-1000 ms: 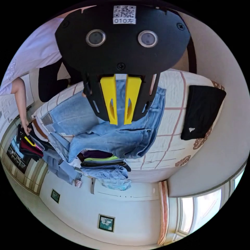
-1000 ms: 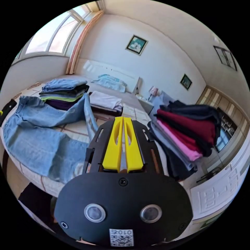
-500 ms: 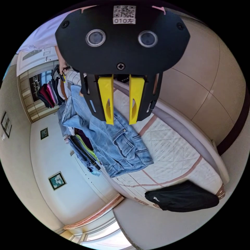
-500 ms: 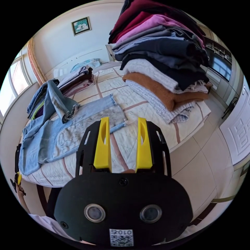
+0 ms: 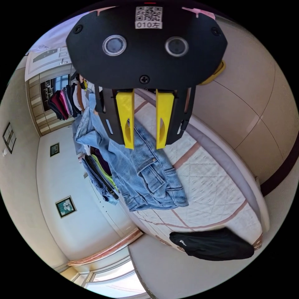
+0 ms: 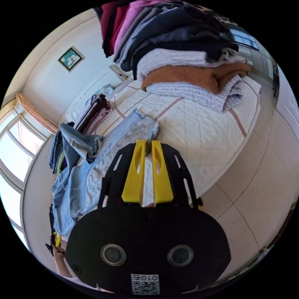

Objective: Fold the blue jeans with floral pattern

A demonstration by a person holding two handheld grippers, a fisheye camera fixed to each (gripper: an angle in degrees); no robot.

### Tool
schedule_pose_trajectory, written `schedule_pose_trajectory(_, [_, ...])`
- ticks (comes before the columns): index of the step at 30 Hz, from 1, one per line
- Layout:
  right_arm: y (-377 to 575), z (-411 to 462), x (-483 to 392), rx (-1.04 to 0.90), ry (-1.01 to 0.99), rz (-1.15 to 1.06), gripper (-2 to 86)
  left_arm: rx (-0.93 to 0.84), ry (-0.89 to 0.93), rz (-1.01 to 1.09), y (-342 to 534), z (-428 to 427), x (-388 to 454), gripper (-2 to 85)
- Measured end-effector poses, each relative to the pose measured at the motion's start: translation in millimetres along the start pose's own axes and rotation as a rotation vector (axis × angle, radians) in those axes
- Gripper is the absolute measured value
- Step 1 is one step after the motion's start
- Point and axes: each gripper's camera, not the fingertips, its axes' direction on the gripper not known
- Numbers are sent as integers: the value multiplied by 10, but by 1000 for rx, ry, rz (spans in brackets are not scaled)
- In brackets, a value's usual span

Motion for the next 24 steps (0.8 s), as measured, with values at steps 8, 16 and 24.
schedule_pose_trajectory(8, [-260,-570,-83,-20,-93,-187,13,28,-3,-32,-306,-301,-73,100])
schedule_pose_trajectory(16, [-63,-1317,-153,105,-168,-214,10,80,-12,-75,-554,-879,-235,125])
schedule_pose_trajectory(24, [17,-1939,-160,204,-120,-223,9,44,-14,-46,-1130,-1194,-287,138])
